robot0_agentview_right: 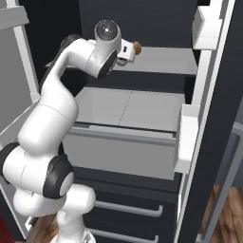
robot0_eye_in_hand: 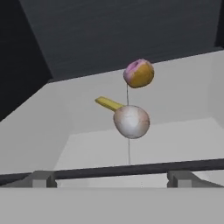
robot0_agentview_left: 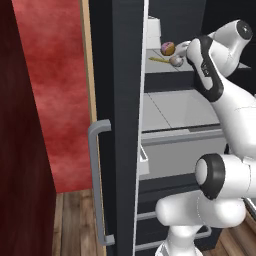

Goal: Pick the egg and butter from the fridge and place them by the bowl for mixing.

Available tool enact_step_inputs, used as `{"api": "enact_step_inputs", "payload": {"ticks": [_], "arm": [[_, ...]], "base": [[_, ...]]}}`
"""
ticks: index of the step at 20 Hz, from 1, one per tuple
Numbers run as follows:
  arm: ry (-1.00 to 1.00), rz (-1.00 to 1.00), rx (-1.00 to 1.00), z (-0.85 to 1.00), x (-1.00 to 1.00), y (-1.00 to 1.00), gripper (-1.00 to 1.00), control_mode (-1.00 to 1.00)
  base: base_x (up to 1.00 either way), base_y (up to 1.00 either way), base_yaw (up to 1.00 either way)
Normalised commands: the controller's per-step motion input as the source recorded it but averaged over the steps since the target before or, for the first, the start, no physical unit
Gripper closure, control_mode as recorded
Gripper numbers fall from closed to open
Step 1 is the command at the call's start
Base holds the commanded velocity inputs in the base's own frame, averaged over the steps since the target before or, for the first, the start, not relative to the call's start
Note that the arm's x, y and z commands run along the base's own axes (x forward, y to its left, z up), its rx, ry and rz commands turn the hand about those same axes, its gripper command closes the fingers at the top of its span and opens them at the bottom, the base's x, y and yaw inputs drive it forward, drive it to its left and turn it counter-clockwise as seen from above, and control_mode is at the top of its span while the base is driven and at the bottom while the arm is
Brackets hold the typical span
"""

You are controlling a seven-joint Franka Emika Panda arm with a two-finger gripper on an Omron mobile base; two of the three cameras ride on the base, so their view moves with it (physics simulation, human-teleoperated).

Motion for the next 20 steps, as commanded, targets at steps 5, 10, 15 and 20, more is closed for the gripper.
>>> {"api": "enact_step_inputs", "payload": {"ticks": [5, 10, 15, 20], "arm": [[0.00, 0.00, 0.00, -0.08, 0.44, 0.00, -1.00, -1.00], [0.02, 0.00, 0.00, -0.03, 0.46, -0.05, -1.00, -1.00], [0.00, 0.00, 0.00, -0.06, 0.38, -0.10, -1.00, -1.00], [0.01, 0.00, -0.01, -0.17, 0.31, -0.12, -1.00, -1.00]], "base": [[0.00, 0.00, 0.00], [0.00, 0.00, 0.00], [0.00, 0.00, 0.00], [0.00, 0.00, 0.00]]}}
